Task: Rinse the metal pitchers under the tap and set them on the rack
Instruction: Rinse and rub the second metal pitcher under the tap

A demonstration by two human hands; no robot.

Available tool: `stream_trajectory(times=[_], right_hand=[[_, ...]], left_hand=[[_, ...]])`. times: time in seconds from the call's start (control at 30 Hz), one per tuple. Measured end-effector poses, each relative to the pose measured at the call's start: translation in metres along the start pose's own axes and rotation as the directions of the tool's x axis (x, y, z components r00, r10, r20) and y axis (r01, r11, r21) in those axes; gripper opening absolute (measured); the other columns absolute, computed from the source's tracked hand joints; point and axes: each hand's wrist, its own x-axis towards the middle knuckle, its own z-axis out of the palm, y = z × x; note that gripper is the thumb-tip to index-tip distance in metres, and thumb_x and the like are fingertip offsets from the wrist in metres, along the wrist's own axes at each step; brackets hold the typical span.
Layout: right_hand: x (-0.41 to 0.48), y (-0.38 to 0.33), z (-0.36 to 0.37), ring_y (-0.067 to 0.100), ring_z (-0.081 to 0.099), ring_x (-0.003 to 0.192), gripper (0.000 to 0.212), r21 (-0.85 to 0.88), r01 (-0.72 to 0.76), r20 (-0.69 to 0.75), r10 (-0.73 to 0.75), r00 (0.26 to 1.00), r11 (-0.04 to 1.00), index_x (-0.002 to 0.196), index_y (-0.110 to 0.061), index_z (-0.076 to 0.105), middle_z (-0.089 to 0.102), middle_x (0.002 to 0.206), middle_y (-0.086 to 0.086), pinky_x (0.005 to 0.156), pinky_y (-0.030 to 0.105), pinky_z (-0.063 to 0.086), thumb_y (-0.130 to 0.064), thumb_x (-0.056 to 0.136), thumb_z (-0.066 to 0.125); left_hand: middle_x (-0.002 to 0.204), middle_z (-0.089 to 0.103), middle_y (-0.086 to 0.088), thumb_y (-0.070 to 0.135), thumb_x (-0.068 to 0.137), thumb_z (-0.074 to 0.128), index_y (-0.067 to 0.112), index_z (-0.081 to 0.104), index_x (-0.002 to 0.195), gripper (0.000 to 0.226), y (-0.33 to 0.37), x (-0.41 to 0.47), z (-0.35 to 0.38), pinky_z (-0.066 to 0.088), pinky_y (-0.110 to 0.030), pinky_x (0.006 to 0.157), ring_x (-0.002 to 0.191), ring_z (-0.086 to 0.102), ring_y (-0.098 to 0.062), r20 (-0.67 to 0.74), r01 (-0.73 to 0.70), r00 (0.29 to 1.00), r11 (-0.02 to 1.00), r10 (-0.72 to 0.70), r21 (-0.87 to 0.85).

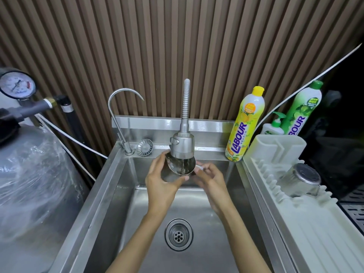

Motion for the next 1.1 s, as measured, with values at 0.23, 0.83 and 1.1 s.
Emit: stream_trajectory(times=[0.23, 0.83, 1.1], right_hand=[[-0.01, 0.003, 0.004, 0.023, 0.066, 0.071, 0.019, -0.049, -0.136, 0.019, 0.137, 0.99, 0.989, 0.08, -0.002, 0.055, 0.064, 0.071, 0.012, 0.066, 0.037, 0.06, -0.018, 0.09, 0.058], [-0.001, 0.01, 0.007, 0.024, 0.063, 0.095, 0.015, 0.281, -0.006, -0.007, 0.008, 1.0, 0.96, 0.077, -0.008, 0.048, 0.063, 0.102, 0.017, 0.091, 0.037, 0.049, -0.004, 0.091, 0.051], [-0.014, -0.007, 0.007, 0.016, 0.064, 0.06, 0.023, -0.171, -0.143, -0.085, 0.13, 0.988, 0.975, 0.079, -0.003, 0.057, 0.064, 0.065, 0.01, 0.059, 0.033, 0.06, -0.024, 0.09, 0.059]], left_hand=[[0.094, 0.055, 0.008, 0.063, 0.042, 0.072, 0.02, 0.064, 0.109, 0.08, 0.008, -0.006, -0.013, 0.052, -0.038, 0.086, 0.09, 0.06, -0.012, -0.103, 0.065, 0.994, 0.974, -0.044, 0.215], [0.132, 0.049, 0.014, 0.021, 0.054, 0.086, 0.016, 0.048, 0.133, 0.087, 0.004, 0.008, -0.003, 0.031, -0.015, 0.107, 0.128, 0.041, -0.004, 0.108, -0.061, 0.993, 0.998, 0.057, 0.031], [0.082, 0.057, 0.013, 0.069, 0.049, 0.071, 0.024, 0.069, 0.098, 0.067, 0.013, -0.003, -0.018, 0.038, -0.003, 0.071, 0.079, 0.058, -0.007, -0.03, 0.034, 0.999, 0.967, -0.027, 0.252]])
